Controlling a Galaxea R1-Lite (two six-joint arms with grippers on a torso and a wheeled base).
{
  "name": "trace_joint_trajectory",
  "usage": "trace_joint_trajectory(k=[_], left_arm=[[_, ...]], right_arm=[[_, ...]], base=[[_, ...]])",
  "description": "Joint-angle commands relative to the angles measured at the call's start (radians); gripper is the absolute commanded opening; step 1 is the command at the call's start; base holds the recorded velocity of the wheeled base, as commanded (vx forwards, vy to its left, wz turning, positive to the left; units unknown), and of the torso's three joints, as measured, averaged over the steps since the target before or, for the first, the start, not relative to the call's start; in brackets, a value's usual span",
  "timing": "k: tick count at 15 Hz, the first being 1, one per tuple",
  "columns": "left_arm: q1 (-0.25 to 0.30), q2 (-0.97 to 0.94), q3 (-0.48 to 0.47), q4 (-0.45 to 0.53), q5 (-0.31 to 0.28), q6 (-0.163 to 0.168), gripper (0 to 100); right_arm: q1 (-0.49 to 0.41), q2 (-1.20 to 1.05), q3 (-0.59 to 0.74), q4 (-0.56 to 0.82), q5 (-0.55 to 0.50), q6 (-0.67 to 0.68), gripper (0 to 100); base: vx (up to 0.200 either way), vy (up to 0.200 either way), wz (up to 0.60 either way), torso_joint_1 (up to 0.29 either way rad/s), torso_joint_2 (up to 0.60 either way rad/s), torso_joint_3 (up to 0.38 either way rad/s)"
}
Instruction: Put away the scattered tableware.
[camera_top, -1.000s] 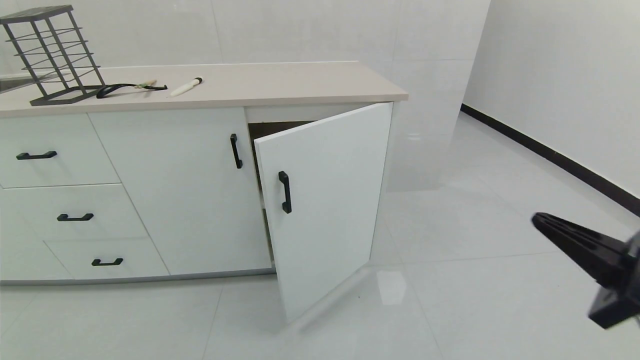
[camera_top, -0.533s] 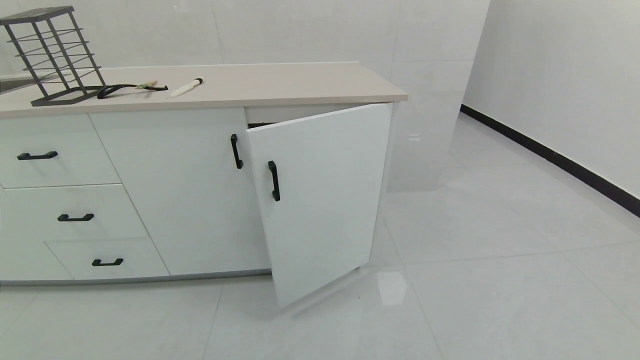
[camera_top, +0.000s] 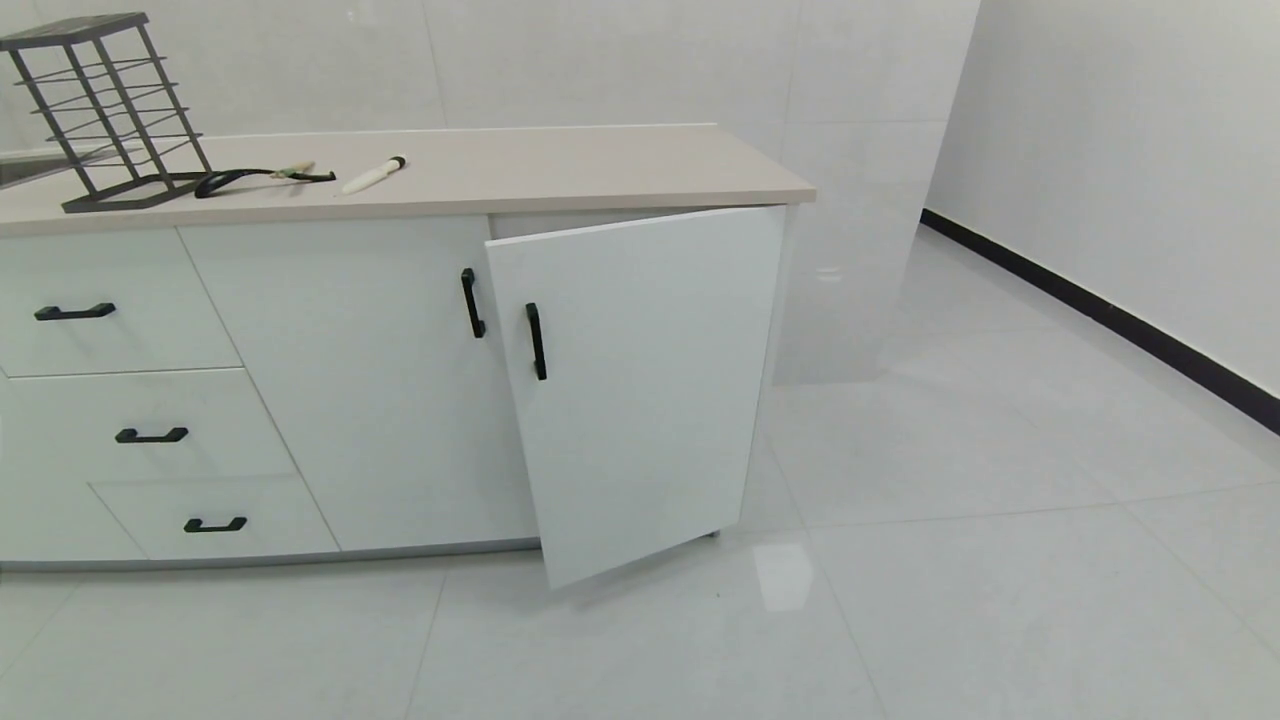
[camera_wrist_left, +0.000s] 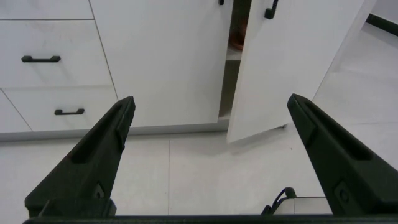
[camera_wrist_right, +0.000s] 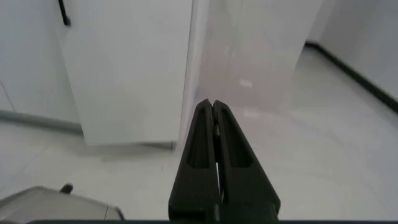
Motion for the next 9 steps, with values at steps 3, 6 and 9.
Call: trace_joint_trajectory(k=[3,6,9], left_arm=[[0.0,0.0,0.0,0.0,-0.002,0.004,100],[0.0,0.0,0.0,0.0,-0.002,0.007,100],[0.0,0.0,0.0,0.0,-0.002,0.01,100]], right_arm=[[-0.001,-0.013,0.001,0.022,-0.128,0.037,0],[0.001,-0.013,-0.002,0.049,-0.126,0.115,0],[0.002,-0.013,-0.002,0.049,-0.126,0.115,0]], base=[[0.0,0.133,0.0,0.002,0.0,0.0],[0.0,0.2,0.0,0.001,0.0,0.002],[0.0,0.2,0.0,0.004,0.0,0.004]])
